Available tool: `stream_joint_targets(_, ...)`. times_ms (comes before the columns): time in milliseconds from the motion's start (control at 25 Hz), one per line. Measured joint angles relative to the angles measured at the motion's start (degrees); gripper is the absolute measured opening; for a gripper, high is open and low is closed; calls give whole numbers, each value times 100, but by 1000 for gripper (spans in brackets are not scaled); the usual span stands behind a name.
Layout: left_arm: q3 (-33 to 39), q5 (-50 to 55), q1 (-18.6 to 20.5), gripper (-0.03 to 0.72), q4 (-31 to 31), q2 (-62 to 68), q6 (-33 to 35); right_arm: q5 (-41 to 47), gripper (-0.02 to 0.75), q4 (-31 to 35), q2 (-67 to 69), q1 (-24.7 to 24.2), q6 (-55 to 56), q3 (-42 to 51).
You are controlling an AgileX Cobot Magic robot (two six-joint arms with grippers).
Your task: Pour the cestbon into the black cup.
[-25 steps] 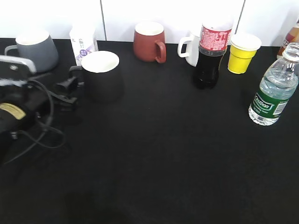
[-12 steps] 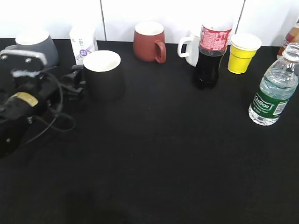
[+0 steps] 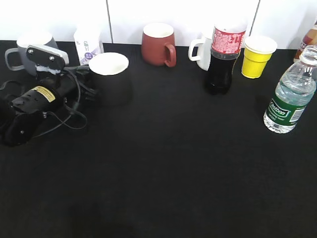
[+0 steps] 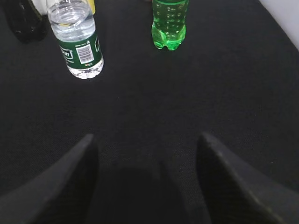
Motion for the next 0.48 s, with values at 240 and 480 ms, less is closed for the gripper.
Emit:
stream_joint_targets(240,1052,-414,6,73,199,-930,-420,0,501,0,0,0,0,0)
stream_joint_targets(480,1831,-511,-422,69,497,-1897,-654,0,501,0,0,0,0,0)
